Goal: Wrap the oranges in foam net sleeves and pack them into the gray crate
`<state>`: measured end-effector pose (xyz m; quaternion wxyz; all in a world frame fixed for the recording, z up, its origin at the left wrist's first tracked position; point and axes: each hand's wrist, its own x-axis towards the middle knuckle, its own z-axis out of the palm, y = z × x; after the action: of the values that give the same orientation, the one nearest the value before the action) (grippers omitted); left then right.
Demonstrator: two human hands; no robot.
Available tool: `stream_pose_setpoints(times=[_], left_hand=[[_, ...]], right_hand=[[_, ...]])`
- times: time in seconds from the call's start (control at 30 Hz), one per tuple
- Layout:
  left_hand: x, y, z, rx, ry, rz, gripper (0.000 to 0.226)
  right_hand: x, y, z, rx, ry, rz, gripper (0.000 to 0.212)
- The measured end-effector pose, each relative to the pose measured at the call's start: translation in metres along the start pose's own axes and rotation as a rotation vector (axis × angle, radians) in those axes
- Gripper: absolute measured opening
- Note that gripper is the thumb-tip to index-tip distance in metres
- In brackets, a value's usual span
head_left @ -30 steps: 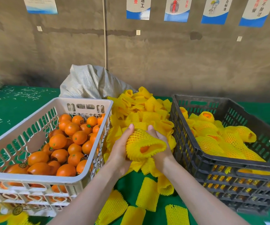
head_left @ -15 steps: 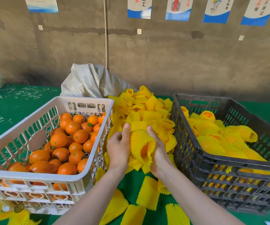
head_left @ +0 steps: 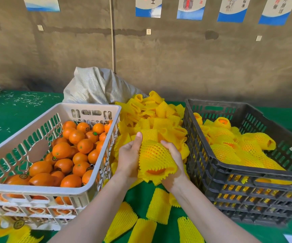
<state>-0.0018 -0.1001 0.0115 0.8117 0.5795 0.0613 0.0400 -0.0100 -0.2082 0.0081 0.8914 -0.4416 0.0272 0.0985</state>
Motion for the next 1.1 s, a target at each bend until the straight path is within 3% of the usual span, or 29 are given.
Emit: stream_pose_setpoints(times=[0.17,0.33,0.4,0.47,0.57,0.67,0.77,0.87,0.93,1.1], left_hand=[[-0.001,0.008,-0.001,-0.002,-0.066,-0.018,0.035],[0.0,0.002,-0.002,0.092,-0.027,0.161,0.059],[0.002,0.0,-0.004,0.103,0.004,0.154,0.054],[0.003,-0.003,-0.008,0.057,-0.033,-0.033,0.043],[-0.004,-0.007,-0.013,0.008,-0.25,-0.359,0.067],[-0.015,-0.001,-0.009,-0.138,-0.421,-0.496,0.076],[-0.014,-0.004,-0.003,-0.176,-0.403,-0.39,0.074],[-0.012,-0.008,0.0,-0.193,-0.383,-0.239,0.097],[-0.012,-0.008,0.0,-0.245,-0.417,-0.192,0.113],[-0.008,-0.012,-0.004,-0.182,-0.391,-0.092,0.114]], right_hand=[[-0.003,-0.005,0.001,-0.036,-0.096,0.002,0.027],[-0.005,-0.003,0.005,-0.153,-0.184,0.006,0.012],[-0.005,-0.003,0.007,-0.164,-0.166,-0.004,0.01],[-0.003,-0.006,0.008,-0.183,-0.144,-0.045,0.01],[-0.001,-0.012,0.005,-0.342,-0.03,-0.214,0.023],[0.0,-0.015,0.002,-0.52,0.038,-0.409,0.02],[0.004,-0.016,-0.001,-0.551,0.091,-0.489,0.009],[0.009,-0.014,-0.007,-0.549,0.164,-0.512,0.01],[0.009,-0.013,-0.009,-0.461,0.157,-0.486,0.014],[0.005,-0.013,-0.014,-0.244,0.127,-0.294,0.02]])
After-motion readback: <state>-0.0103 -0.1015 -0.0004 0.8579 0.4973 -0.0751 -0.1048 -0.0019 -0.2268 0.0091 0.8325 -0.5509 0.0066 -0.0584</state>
